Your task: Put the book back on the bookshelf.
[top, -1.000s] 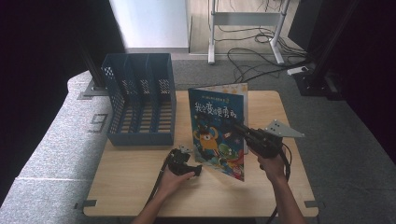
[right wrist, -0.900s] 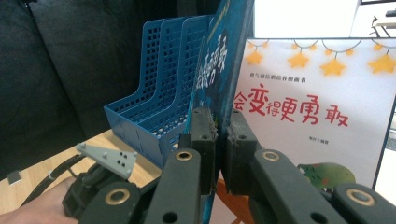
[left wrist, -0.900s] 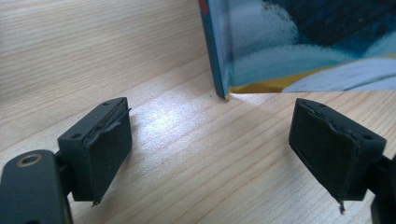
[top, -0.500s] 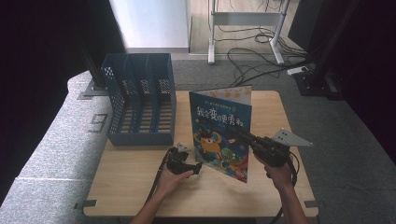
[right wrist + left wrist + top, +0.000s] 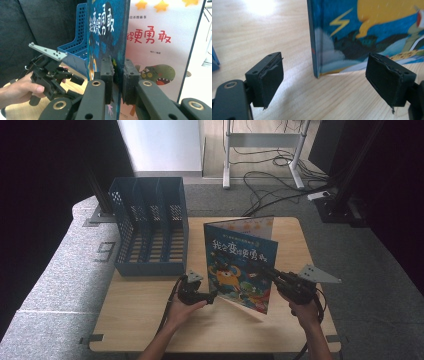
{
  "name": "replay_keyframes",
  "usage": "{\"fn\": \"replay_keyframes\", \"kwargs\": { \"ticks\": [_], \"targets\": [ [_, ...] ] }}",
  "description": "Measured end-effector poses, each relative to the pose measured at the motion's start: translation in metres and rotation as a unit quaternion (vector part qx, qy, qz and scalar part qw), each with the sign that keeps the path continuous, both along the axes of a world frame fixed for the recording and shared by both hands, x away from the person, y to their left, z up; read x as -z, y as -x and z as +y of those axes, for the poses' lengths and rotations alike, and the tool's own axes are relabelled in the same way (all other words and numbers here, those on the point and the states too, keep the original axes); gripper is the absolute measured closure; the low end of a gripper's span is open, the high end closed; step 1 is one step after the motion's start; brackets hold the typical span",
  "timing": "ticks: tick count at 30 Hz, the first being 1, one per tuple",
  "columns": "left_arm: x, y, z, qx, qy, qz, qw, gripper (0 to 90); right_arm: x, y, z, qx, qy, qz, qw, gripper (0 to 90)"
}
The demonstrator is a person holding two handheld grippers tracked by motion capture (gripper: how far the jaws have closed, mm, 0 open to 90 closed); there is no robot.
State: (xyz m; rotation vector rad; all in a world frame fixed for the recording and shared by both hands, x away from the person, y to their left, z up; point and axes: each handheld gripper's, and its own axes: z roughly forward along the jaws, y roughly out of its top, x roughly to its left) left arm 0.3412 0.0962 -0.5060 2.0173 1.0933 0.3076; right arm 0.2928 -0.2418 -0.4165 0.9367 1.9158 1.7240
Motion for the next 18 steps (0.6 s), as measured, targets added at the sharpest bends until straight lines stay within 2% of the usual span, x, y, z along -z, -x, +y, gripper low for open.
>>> {"fn": "replay_keyframes", "kwargs": {
  "ticks": [9, 18],
  "targets": [
    [-0.012, 0.001, -0.002, 0.012, 0.021, -0.033, 0.9992, 20.3, 0.007, 0.003, -0.006, 0.003, 0.005, -0.002, 1.0, 79.3],
    [-0.025, -0.001, -0.008, 0.021, 0.024, -0.062, 0.9976, 22.9, 0.009, 0.0, -0.009, 0.006, 0.013, -0.004, 0.9999, 77.8]
  ]
}}
